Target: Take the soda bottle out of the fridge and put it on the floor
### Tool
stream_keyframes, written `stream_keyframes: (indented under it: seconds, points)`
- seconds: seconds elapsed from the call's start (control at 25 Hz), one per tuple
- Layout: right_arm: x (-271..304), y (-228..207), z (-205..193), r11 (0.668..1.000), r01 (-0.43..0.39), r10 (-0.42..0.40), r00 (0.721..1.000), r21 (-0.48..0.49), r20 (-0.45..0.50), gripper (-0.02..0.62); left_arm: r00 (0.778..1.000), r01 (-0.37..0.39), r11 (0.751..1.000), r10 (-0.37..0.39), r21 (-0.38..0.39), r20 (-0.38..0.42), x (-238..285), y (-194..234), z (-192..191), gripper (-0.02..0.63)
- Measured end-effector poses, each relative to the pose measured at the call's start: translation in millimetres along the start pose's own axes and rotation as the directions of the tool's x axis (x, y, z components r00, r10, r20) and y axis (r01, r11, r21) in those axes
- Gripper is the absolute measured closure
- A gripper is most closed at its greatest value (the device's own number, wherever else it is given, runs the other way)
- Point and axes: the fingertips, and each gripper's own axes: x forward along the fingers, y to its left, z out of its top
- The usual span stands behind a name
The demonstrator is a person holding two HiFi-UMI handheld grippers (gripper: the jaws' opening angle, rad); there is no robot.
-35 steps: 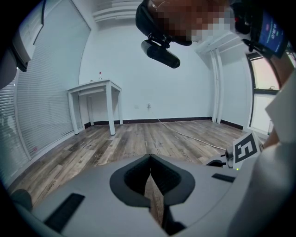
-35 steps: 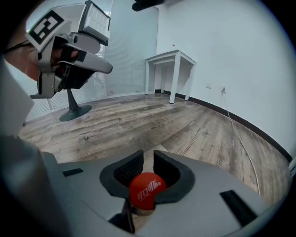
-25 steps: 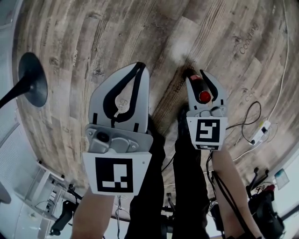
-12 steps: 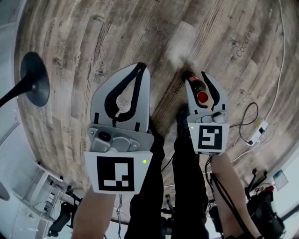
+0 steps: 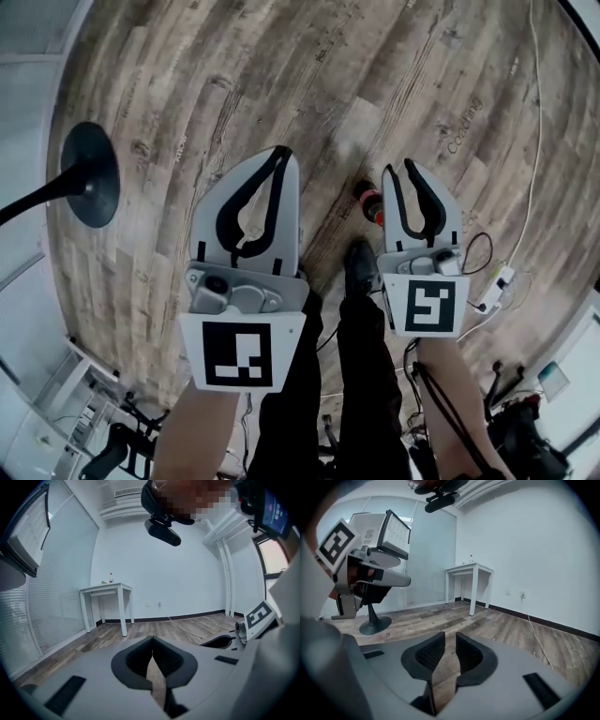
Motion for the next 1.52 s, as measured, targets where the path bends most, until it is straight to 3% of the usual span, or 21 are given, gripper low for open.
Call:
stream_keyframes:
  seconds: [0.2, 0.64, 1.2, 1.52]
  points:
    - [-19.4, -2.6, 90.4, 1.000, 0.005, -0.005, 0.996, 0.001, 0.089, 0.581, 0.999, -0.031, 1.000, 0.031, -0.002, 0.042, -16.6, 14.4, 65.4, 0.589]
    - [-69.1, 0.7, 301.9, 0.998, -0.011, 0.030, 0.956, -0.065, 0.291, 0.583, 0.979, -0.095, 0.995, 0.087, 0.036, 0.184, -63.7, 45.3, 229.6, 0.589]
    - [-175.7, 30.8, 543.9, 0.991, -0.038, 0.094, 0.876, -0.128, 0.472, 0.583, 0.919, -0.226, 0.973, 0.199, 0.042, 0.340, -181.2, 84.3, 451.9, 0.591]
    - [-249.3, 58.0, 658.7, 0.980, -0.042, 0.147, 0.811, -0.194, 0.567, 0.583, 0.855, -0.322, 0.947, 0.284, 0.016, 0.434, -266.9, 106.4, 558.0, 0.590]
